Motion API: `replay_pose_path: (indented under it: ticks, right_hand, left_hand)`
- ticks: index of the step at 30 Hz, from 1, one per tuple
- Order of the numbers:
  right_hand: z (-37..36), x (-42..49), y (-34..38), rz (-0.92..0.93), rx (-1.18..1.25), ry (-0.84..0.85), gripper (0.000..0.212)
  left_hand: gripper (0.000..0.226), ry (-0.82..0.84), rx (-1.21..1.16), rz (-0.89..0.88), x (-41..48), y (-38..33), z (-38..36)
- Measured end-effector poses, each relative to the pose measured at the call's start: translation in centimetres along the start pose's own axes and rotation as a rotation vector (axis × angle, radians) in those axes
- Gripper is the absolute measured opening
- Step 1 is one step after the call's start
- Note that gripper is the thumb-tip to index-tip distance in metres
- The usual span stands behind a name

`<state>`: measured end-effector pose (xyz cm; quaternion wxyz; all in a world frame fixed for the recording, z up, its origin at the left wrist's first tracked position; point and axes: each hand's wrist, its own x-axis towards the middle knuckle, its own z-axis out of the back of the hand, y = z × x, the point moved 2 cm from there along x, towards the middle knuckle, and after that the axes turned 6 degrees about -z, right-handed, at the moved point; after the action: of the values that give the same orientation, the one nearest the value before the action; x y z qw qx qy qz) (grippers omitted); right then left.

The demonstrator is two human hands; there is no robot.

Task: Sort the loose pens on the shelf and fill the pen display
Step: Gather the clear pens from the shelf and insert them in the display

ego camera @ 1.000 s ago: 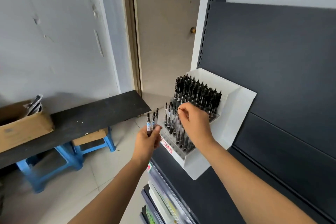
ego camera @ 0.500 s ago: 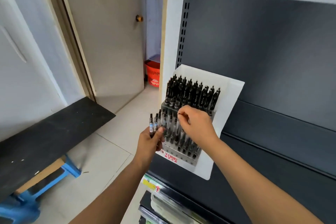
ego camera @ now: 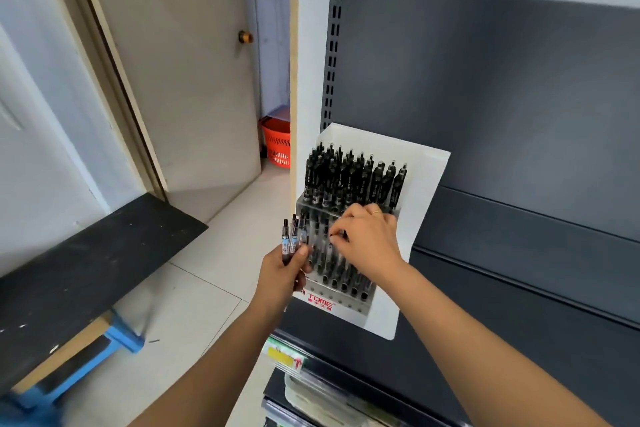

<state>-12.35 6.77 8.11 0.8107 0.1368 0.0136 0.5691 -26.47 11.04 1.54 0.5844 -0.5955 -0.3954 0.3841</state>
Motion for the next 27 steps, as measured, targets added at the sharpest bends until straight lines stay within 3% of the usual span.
replay_pose_path:
  ticks: [3, 6, 12, 15, 21, 27]
  right_hand:
    - [0.5, 0.1, 0.0, 0.016, 0.091, -0.007, 0.027]
    - [1.5, -0.1, 0.7, 0.039, 0.380, -0.031, 0.026]
    - [2.6, -0.9, 0.9, 0.002, 0.785, 0.017, 0.006]
    - [2.6, -1.1, 0.8, 0.005, 0.734, 0.007, 0.010]
    - [3.0, -1.2, 0.9, 0.006, 0.548, -0.073, 0.013]
    - [2.6, -0.6, 1.4, 0.045, 0.317, -0.090, 0.018]
  left_hand:
    - [0.022, 0.041, -0.012, -0.012, -0.3, -0.6, -0.5]
    - [0.024, 0.093, -0.021, -0.027, -0.5, -1.2, -0.9]
    - [0.022, 0.205, 0.055, -0.072, -1.5, -2.5, -1.2]
    - [0.019, 0.189, 0.102, -0.092, -2.0, -2.4, -1.1]
    - [0.017, -0.094, 0.125, -0.202, -1.7, -2.6, -0.1]
    - [0.019, -0.047, 0.099, -0.166, 0.0, -2.3, 0.9]
